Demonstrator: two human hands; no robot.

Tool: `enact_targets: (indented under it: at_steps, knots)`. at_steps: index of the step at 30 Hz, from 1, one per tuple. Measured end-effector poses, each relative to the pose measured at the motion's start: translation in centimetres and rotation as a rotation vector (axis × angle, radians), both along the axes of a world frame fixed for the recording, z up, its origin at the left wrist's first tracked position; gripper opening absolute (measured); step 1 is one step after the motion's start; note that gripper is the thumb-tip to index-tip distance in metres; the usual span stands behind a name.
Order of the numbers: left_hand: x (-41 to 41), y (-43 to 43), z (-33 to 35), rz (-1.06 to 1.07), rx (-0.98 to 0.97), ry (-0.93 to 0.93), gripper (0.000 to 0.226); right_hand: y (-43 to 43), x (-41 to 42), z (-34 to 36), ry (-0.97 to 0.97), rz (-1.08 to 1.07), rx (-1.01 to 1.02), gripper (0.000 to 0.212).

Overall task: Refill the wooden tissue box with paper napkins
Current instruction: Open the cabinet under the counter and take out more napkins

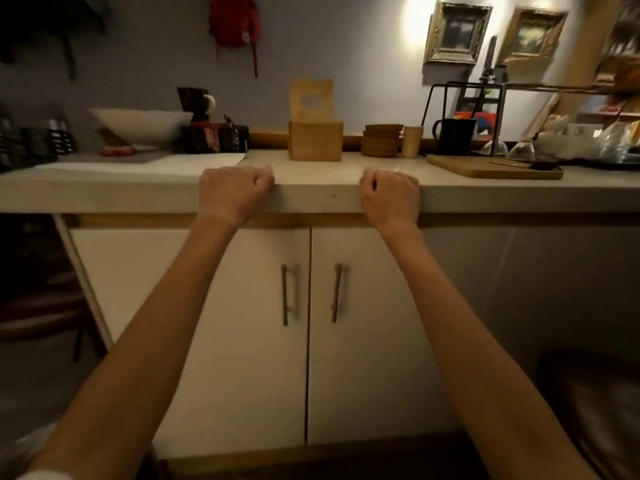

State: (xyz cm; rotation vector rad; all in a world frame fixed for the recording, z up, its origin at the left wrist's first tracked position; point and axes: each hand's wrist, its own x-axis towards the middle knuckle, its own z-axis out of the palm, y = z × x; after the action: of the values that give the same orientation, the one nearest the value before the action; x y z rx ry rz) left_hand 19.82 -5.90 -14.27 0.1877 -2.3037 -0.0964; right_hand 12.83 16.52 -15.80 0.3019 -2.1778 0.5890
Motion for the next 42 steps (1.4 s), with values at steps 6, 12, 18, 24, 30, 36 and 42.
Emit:
enact_targets:
  at_steps: [6, 12, 18, 24, 30, 36, 42]
  knots:
    - [5.0, 3.6, -12.2, -0.237, 0.537, 0.497, 0.028, 0.2, 4.2, -5.8, 0.212, 0.325, -0.323, 0.032]
    - [3.0, 5.6, -17.0, -0.432, 1.398, -0.212, 0.054, -1.9, 6.7, -14.8, -0.390, 0.739, -0.672, 0.038]
    - [13.0, 4.9, -16.7, -0.406, 1.349, -0.264, 0.068, -1.4, 10.0, -18.1, -0.972, 1.229, -0.823, 0.071]
    - [24.7, 0.2, -11.1, -0.167, 1.308, -0.233, 0.067, -3.9, 18.6, -18.1, -1.299, 2.004, -0.404, 0.091]
    - [24.5, -8.1, -2.9, 0.508, 0.609, -0.775, 0.074, -14.3, 15.3, -16.7, -1.111, 1.466, -0.102, 0.024]
    - [17.9, -12.1, -4.0, 0.659, 0.399, -0.754, 0.066, -23.1, 2.8, -21.7, -1.348, 0.863, -0.191, 0.032]
    - [14.4, -14.2, -5.2, 0.708, 0.323, -0.682, 0.056, -26.9, -0.7, -22.9, -1.544, 1.064, -0.522, 0.044]
